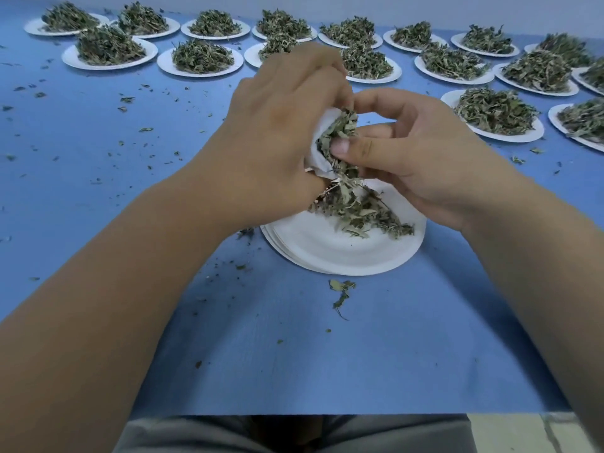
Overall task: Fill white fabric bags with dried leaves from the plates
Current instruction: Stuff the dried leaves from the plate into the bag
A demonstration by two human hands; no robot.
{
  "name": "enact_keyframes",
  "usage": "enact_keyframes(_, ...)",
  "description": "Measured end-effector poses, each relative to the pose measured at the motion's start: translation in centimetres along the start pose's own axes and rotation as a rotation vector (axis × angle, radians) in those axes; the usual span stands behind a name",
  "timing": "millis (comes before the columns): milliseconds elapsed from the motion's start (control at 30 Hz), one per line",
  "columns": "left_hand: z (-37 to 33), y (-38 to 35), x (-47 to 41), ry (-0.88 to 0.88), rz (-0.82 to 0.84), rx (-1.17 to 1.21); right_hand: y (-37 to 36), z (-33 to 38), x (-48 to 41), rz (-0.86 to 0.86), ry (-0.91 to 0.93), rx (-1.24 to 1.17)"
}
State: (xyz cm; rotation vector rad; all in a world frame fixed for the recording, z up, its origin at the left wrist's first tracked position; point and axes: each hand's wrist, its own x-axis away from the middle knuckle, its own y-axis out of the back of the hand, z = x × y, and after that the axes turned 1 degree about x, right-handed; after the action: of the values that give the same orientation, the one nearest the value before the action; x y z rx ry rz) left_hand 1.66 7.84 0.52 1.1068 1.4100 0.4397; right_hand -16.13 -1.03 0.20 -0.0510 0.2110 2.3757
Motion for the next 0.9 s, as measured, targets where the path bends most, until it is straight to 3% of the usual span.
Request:
enact_keyframes(200, 0.8, 1.8, 0.6, 0.161, 0.047, 0.275, 0.3, -0.5, 0.2, -0.189, 0.03, 0.015)
enact_keyframes(433, -0.1, -0.4, 0.1, 0.399, -0.052, 0.42, -0.5, -0.4, 0.3, -0.281, 0.035, 0.097)
enact_keyframes(600, 0.0, -0.1, 0.0, 0.418, -0.071, 0.566, -0.6, -0.4, 0.1, -0.312, 0.002, 0.124)
enact_keyframes(900, -0.6, 0.0, 0.2, 0.348, 0.019, 0.745, -1.2, -0.3, -0.4, -0.474, 0.036, 0.525)
